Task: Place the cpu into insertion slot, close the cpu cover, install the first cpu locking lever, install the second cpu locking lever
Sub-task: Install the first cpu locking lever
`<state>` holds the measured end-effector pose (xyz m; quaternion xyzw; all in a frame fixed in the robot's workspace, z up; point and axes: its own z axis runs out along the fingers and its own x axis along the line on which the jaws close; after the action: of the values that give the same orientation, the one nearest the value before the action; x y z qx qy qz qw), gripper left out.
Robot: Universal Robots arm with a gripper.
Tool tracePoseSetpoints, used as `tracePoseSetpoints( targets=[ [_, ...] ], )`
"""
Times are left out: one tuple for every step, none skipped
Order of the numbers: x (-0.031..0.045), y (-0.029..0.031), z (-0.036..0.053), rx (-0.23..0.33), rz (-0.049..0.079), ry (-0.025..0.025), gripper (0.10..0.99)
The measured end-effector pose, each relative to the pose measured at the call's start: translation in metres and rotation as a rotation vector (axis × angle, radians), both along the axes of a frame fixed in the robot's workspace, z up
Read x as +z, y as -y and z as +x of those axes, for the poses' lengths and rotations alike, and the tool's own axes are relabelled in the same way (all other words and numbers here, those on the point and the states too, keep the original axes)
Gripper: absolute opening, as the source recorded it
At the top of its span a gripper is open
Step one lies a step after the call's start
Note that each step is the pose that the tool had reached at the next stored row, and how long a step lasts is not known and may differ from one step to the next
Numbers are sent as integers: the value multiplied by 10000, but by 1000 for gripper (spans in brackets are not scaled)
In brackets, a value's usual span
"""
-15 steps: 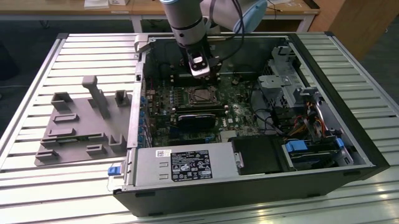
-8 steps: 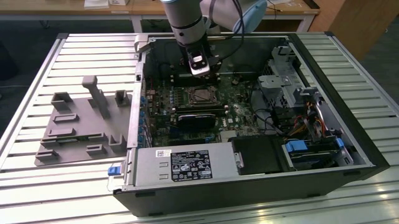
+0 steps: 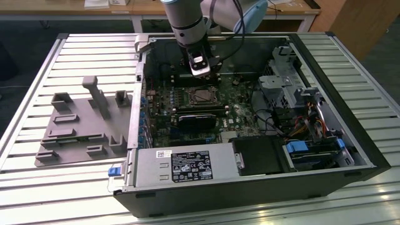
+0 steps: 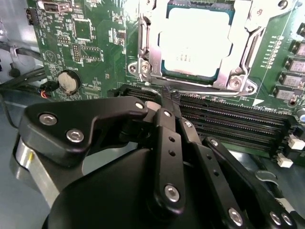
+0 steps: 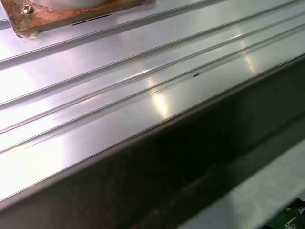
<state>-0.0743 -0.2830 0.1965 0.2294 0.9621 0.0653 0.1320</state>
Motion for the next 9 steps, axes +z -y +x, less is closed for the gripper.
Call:
tracePoseSetpoints(
  targets=[
    [-3,1,0,-1,-1,0,102],
    [-6,2,-1,-3,-2,0,102],
    [-8,3,-1,-2,-3,0,102],
    [-12,5,0,-3,-2,1,102],
    [-14,7,0,-3,-3,1,102],
    [-18,9,0,-3,-3,1,102],
    [-20,11,0,-3,-3,1,102],
    [-23,13,0,-4,-3,2,102],
    [-25,16,1,-4,-3,2,102]
  ],
)
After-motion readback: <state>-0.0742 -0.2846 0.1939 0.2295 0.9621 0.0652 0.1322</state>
